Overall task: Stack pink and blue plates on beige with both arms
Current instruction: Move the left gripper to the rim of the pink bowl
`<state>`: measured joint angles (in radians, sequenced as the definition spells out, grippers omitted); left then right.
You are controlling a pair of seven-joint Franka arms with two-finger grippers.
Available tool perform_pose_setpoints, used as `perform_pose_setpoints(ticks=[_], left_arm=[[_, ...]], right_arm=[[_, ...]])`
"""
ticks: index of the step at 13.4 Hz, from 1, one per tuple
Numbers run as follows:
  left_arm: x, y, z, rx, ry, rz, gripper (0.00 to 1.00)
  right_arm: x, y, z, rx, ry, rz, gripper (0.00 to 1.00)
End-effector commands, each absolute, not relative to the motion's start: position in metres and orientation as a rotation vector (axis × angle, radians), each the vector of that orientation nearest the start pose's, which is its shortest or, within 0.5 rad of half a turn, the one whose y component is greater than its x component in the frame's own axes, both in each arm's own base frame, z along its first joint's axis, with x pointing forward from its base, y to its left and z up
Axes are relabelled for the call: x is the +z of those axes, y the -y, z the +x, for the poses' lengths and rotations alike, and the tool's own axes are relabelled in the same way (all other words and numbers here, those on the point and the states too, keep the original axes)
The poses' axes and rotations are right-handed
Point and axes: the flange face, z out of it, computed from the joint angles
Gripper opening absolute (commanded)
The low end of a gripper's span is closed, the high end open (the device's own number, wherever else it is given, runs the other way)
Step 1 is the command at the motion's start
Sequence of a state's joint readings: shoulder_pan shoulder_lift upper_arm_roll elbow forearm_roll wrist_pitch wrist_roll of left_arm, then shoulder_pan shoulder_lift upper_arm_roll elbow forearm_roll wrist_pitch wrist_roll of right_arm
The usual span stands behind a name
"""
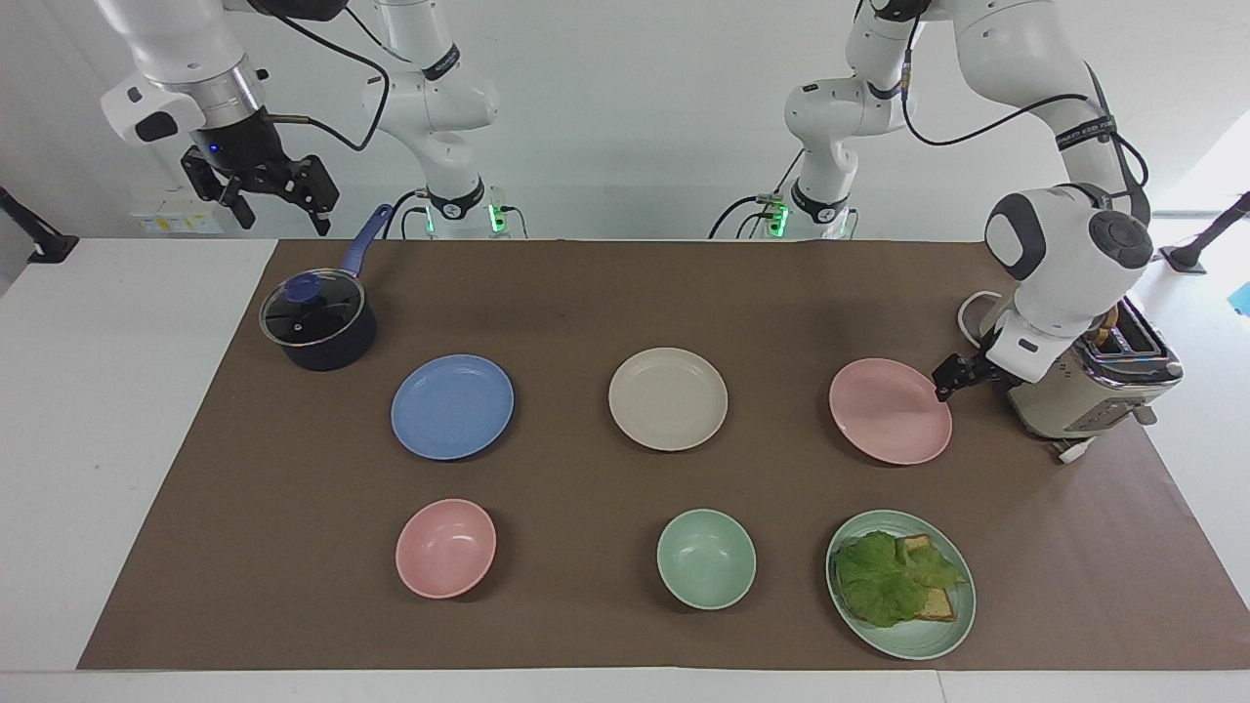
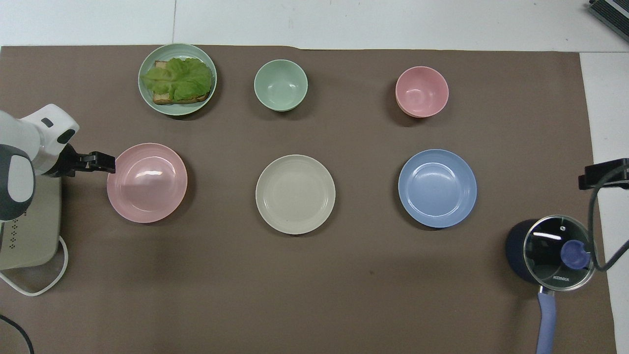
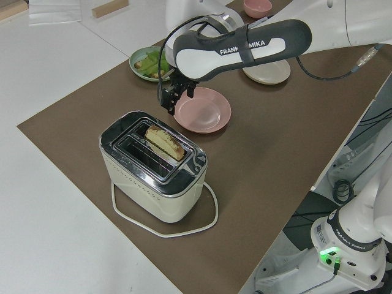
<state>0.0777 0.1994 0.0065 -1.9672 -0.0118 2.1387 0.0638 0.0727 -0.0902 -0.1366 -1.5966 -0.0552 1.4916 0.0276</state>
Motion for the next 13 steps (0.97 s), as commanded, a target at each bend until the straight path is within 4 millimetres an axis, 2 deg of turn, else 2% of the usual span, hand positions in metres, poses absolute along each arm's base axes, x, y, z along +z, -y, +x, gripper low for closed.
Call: perform_pose_setpoints(ticks=[1, 2, 4, 8, 9, 10, 11, 13], left_arm=[[0.35, -0.054, 0.584, 0.044, 0.042, -3.139, 1.0], [0.347, -0.054, 0.581, 0.067, 0.053, -3.14, 1.0], [0.327, -0.052, 0.564, 0.132, 0.108, -3.138, 1.0], [0.325, -0.047, 0.56, 0.157, 0.18, -3.132, 1.0], [0.325, -0.044, 0.56, 0.157, 0.193, -3.13, 0.63], [0.325, -0.043, 0.56, 0.157, 0.193, -3.13, 0.36], [0.325, -0.043, 0.559, 0.161, 0.19, -3.13, 0.19], [0.321, -0.042, 0.553, 0.178, 0.195, -3.129, 0.14]], right_arm=[[0.653, 0.044, 0.515, 0.029, -0.159, -3.167, 1.0], [0.653, 0.044, 0.515, 0.029, -0.159, -3.167, 1.0], [0.653, 0.044, 0.515, 0.029, -0.159, -3.167, 1.0], [0.653, 0.044, 0.515, 0.029, -0.159, -3.167, 1.0], [0.653, 0.044, 0.515, 0.029, -0.159, -3.167, 1.0], [0.653, 0.044, 0.515, 0.031, -0.159, -3.167, 1.0], [0.653, 0.044, 0.515, 0.031, -0.159, -3.167, 1.0], [0.653, 0.044, 0.515, 0.031, -0.159, -3.167, 1.0]])
